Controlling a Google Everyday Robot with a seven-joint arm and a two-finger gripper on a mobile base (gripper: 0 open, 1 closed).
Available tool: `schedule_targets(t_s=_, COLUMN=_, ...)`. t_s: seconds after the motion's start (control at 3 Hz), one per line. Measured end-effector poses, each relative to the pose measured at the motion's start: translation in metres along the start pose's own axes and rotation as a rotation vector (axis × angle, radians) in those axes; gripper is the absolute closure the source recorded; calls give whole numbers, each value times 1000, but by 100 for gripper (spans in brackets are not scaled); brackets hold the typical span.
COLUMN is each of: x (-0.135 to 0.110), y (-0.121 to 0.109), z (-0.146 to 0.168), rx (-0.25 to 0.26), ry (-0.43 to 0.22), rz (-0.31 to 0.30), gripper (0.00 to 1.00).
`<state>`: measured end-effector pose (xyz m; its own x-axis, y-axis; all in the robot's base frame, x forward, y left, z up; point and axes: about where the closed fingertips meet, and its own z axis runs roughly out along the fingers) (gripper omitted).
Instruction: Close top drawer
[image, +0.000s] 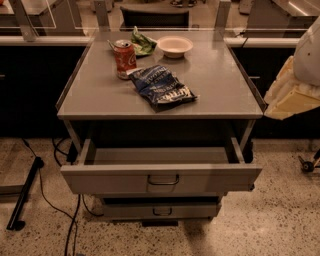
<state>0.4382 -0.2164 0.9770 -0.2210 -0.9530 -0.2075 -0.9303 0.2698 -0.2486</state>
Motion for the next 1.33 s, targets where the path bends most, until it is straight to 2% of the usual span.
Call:
schedule_targets(t_s=0.33, x=4, y=1, z=11, rx=24, ry=-14, rz=5, gripper=88)
schedule_targets(t_s=0.67, x=9, y=8, z=40, rx=58, ry=-43, rz=23, gripper=100)
schedule_targets(t_s=1.0, x=14, y=26, z=101, rx=55, ry=-71, rz=55, gripper=100)
schedule_targets(t_s=1.33, x=14, y=26, z=102, rx=55, ry=-71, rz=55, gripper=100)
